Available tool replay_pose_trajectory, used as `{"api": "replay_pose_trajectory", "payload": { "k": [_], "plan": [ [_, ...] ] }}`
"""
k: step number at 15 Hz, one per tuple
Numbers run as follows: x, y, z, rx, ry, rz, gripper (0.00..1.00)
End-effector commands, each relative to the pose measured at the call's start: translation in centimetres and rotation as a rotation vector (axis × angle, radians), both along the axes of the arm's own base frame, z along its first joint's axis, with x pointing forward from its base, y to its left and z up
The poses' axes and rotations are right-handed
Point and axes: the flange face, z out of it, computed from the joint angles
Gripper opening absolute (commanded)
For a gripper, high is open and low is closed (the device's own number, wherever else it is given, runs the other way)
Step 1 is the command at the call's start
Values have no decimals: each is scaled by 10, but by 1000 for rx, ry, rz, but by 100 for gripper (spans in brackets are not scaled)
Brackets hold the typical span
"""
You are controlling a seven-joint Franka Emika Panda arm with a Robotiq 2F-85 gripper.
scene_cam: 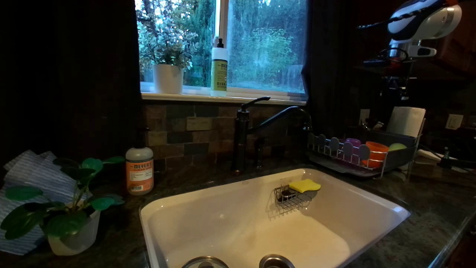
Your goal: Put the green cup inside the drying rack
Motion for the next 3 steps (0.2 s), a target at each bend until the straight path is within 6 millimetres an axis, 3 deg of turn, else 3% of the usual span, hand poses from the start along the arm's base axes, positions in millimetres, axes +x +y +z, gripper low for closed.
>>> {"api": "replay_pose_trajectory", "payload": {
  "k": [1,2,3],
  "plan": [
    [8,29,17,-5,-11,205,100],
    [6,15,12,-12,-7,118,100],
    [9,22,15,-16,-8,157,100]
  ]
}}
